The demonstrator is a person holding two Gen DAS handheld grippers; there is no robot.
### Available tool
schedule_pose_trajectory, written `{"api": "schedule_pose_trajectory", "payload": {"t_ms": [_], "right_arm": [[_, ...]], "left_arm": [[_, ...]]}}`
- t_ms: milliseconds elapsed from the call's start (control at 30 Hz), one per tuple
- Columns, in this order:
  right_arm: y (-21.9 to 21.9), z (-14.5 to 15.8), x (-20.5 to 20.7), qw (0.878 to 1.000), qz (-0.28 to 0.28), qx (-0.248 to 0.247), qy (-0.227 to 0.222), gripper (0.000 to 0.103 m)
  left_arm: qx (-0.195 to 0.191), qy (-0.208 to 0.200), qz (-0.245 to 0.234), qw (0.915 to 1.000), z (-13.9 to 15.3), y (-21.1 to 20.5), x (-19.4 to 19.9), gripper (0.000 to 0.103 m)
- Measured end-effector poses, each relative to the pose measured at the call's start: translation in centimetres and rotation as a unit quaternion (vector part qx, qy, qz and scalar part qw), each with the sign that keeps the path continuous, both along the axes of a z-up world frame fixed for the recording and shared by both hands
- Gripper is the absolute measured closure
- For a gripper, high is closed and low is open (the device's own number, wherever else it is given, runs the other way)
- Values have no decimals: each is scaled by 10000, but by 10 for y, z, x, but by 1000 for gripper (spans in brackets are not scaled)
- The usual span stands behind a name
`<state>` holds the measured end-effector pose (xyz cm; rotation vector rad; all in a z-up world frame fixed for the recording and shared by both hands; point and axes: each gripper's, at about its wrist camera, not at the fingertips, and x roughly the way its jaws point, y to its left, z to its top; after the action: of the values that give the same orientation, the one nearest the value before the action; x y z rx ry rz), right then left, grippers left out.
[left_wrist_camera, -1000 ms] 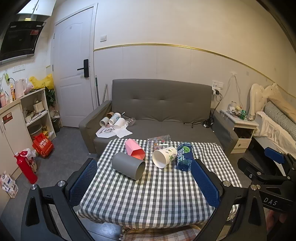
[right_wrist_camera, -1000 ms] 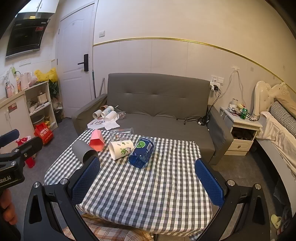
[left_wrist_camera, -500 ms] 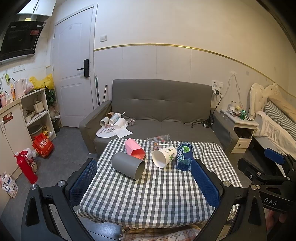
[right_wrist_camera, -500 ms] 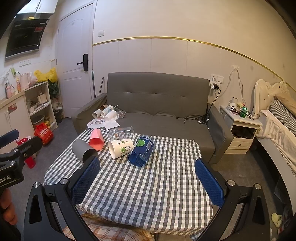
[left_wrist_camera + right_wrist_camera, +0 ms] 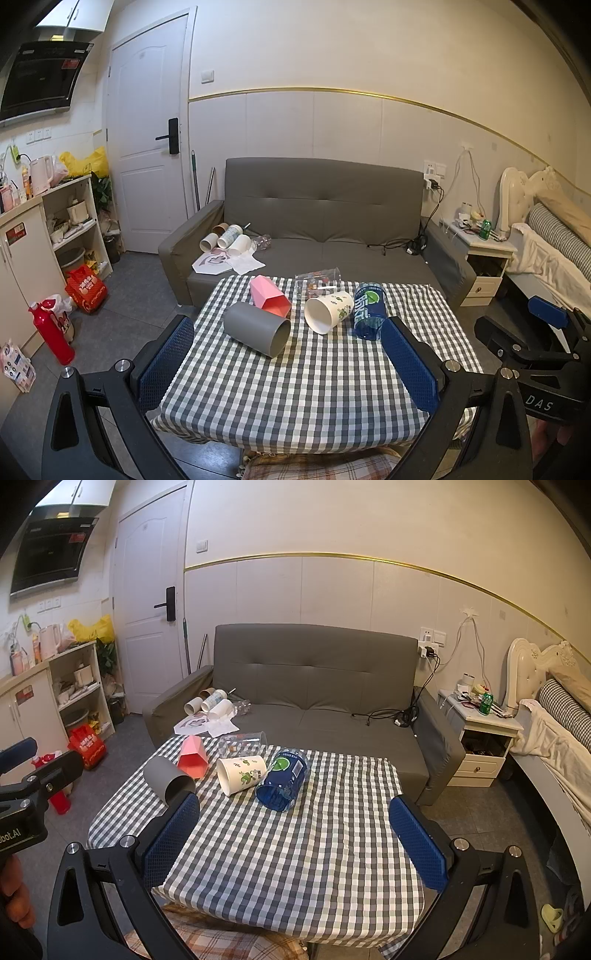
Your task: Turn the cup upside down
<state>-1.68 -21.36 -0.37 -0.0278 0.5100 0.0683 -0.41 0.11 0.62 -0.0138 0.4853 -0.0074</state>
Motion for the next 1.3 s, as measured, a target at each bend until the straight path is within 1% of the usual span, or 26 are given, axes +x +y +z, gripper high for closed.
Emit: {"api": "schedule_pose_trajectory", "payload": {"t_ms": [400,500,667,867,967,1100,1133,1233,1300], "right_arm": [[2,-4,5,10000,23,16,69,0],[5,-5,16,9999,47,-10,148,0],[8,-15,48,9994,-19,-98,326,0],[16,-43,108,9969,-105,-226,746,0],[21,-63,143,9945,-157,-193,1015,0],[32,-95,190,9905,-198,-182,1348,0],[35,-104,201,9890,-218,-187,1448,1],[40,-130,231,9843,-212,-107,1751,10],[43,-148,248,9807,-250,-93,1937,11]], "left_arm": [[-6,17,-1,10000,-3,0,4,0],[56,61,12,10000,-8,-1,17,0],[163,192,8,9997,-24,2,56,0],[219,496,136,9984,-56,9,110,0],[183,649,195,9975,-73,14,137,0],[173,863,299,9957,-96,18,162,0],[196,924,324,9950,-102,19,169,0],[206,1072,350,9934,-116,22,181,0],[205,1146,349,9926,-123,23,185,0]]}}
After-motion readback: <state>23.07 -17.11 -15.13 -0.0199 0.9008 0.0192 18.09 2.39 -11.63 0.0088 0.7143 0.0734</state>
